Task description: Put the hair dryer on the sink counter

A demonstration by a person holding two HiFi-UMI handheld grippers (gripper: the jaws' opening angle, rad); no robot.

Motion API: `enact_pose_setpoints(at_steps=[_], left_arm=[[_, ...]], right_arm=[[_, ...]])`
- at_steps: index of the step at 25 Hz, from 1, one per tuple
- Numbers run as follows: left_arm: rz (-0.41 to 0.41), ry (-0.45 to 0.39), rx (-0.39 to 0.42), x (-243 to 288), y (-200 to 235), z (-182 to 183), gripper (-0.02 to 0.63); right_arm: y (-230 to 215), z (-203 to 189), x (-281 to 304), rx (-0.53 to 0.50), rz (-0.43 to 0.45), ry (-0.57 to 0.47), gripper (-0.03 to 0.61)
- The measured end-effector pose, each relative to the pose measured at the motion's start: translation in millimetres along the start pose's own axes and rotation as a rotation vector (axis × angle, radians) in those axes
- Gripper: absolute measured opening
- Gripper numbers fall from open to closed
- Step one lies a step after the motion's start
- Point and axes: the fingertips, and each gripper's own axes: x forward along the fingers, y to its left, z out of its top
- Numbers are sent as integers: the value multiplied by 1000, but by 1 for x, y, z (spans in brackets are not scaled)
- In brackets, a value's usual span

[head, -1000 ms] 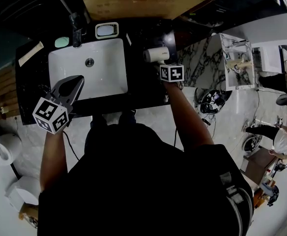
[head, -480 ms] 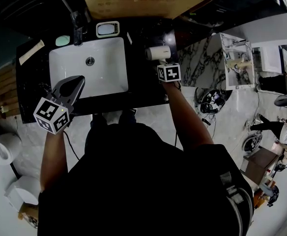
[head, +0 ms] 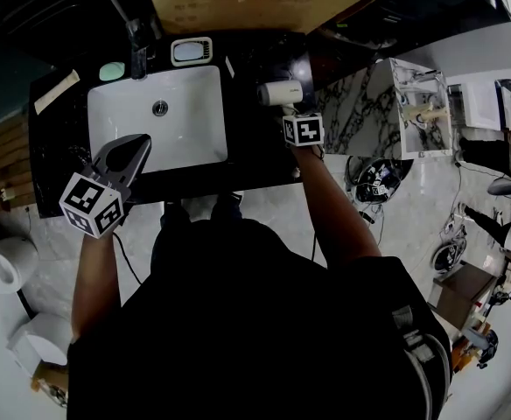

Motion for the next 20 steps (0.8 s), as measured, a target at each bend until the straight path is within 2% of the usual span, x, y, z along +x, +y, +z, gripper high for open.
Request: enact_pose_setpoints(at_steps=[12, 20], left_arm=[[-6, -15, 17, -5, -10, 3, 15], [-4, -41, 44, -13, -14, 15, 15]], right_arm=[[-2, 7, -16, 14, 4, -54, 405], [2, 23, -41, 58, 28, -139, 405]])
